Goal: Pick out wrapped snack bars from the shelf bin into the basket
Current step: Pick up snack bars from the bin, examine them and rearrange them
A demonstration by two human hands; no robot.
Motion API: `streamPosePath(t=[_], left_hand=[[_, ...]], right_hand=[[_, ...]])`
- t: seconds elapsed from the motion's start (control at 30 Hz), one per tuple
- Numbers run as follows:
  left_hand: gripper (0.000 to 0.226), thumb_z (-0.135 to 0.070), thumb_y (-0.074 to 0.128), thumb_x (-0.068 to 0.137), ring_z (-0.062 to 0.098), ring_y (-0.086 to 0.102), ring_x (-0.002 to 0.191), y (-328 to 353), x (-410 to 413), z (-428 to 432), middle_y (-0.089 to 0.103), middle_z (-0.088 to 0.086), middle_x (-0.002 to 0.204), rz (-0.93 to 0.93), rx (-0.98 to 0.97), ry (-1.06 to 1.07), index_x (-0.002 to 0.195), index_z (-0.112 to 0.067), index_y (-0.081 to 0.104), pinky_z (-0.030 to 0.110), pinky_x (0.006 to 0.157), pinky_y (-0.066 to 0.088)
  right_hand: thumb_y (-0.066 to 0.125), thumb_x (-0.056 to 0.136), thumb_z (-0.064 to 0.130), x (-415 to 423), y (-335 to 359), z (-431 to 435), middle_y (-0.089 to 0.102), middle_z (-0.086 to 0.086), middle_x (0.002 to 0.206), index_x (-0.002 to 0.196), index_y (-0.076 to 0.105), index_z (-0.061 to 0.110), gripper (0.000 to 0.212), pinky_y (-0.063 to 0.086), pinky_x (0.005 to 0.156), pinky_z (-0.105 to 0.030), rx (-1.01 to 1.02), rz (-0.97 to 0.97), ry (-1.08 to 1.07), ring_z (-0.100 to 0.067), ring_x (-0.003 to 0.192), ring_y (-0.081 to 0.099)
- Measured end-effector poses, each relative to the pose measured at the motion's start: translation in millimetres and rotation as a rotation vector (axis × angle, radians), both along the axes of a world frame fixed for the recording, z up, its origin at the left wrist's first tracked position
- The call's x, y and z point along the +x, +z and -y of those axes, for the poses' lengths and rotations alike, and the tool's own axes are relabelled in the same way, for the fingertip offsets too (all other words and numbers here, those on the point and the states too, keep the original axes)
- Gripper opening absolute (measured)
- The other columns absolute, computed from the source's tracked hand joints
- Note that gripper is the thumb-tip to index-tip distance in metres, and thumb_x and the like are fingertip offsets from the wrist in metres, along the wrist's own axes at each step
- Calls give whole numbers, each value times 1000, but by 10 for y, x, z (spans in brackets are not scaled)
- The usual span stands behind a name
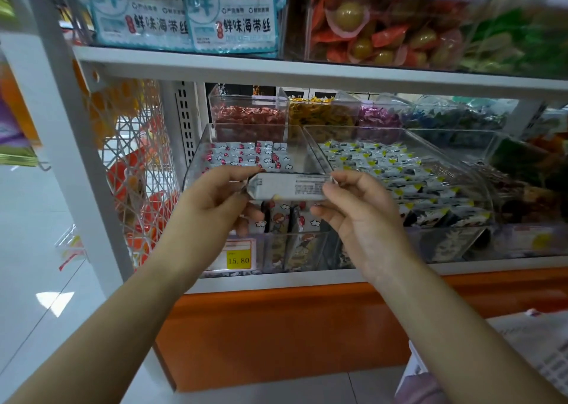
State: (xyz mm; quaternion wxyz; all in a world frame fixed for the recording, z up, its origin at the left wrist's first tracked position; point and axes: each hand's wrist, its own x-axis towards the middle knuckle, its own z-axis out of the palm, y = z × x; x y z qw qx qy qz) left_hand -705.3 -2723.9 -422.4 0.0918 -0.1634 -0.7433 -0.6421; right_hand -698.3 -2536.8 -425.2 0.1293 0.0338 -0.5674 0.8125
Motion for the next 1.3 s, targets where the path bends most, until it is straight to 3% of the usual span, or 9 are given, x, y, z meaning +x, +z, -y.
streamPosePath(t=[0.1, 0.2, 0.37, 0.6, 0.77, 0.83, 1.0, 1.17, 1.3], left_hand=[[43, 8, 51, 86, 13, 60, 62, 32, -4, 13, 69, 2, 98, 111, 130, -34, 104, -29, 66, 19, 55, 48], [22, -13, 58, 89, 9, 58, 60, 24, 2, 0, 70, -8, 80, 130, 143, -62, 106, -25, 65, 19, 55, 48], [34, -36, 57, 79, 10, 62, 65, 28, 16, 21, 71, 1, 82, 51, 43, -40, 107, -19, 66, 16, 61, 51], [37, -39, 63, 69, 17, 68, 71, 57, 58, 19, 71, 3, 84, -29, -33, -81, 102, -23, 66, 20, 66, 55], [6, -22, 61, 86, 15, 64, 56, 19, 44, -28, 67, 5, 69, -2, -64, -34, 87, -18, 65, 21, 54, 52], [12, -17, 57, 89, 14, 60, 51, 8, 34, -38, 64, 5, 66, 6, -53, 8, 79, -14, 63, 23, 48, 50], [29, -24, 56, 91, 14, 59, 45, 36, 25, -6, 64, 2, 60, 30, -36, 44, 81, 3, 59, 26, 44, 52], [28, -26, 56, 90, 14, 62, 49, 40, 41, 1, 66, 2, 63, 38, -17, 34, 80, -1, 61, 24, 48, 53], [25, -31, 54, 89, 12, 63, 53, 44, 50, -9, 67, -1, 66, 34, -42, 16, 79, -10, 64, 26, 55, 55]], right_hand=[[56, 86, -8, 4, -26, 5, 59, -17, 113, 94, 59, 9, 19, 55, 70, -26, 105, -50, 8, -26, 88, 65], [57, 85, -7, 10, -47, 30, 59, -12, 116, 98, 62, 17, 27, 55, 74, -26, 219, -89, 14, -25, 100, 64], [67, 82, 9, 22, -57, 43, 68, -7, 101, 89, 69, 24, 16, 55, 86, -45, 334, -86, -55, -23, 96, 66], [69, 79, 15, 46, -23, 53, 65, 2, 75, 63, 66, 26, 20, 54, 79, -54, 326, -63, -135, -31, 87, 64], [66, 84, 11, 80, -14, 72, 61, -14, 73, 68, 62, 9, 17, 56, 65, -52, 419, -139, -234, -35, 78, 62], [66, 84, 14, 106, -6, 99, 62, -14, 76, 73, 63, 4, 16, 54, 67, -53, 502, -173, -241, -32, 78, 63], [66, 85, 9, 155, 13, 148, 61, -3, 72, 77, 64, 2, 11, 53, 54, -19, 491, -206, -190, -7, 65, 62], [67, 83, 10, 97, 6, 96, 66, -14, 75, 69, 65, 8, 15, 57, 56, -35, 434, -138, -160, -24, 72, 67], [67, 82, 6, 75, 51, 20, 69, -14, 71, 65, 67, 6, 18, 57, 48, -33, 321, -38, -35, -25, 67, 70]])
